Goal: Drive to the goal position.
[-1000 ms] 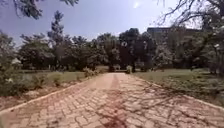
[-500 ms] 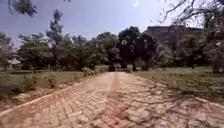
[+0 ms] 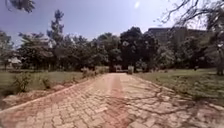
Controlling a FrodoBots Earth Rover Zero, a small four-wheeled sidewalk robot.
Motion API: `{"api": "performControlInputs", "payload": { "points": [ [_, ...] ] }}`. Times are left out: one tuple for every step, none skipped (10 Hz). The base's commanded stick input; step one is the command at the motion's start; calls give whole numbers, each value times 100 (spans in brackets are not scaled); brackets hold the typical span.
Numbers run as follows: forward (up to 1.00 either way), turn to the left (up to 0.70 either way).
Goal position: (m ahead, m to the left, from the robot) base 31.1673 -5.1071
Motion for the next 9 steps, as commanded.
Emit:
{"api": "performControlInputs", "payload": {
  "points": [
    [70,0],
    [70,0],
    [70,0],
    [70,0],
    [70,0],
    [70,0],
    [70,0],
    [70,0],
    [70,0]
  ]
}}
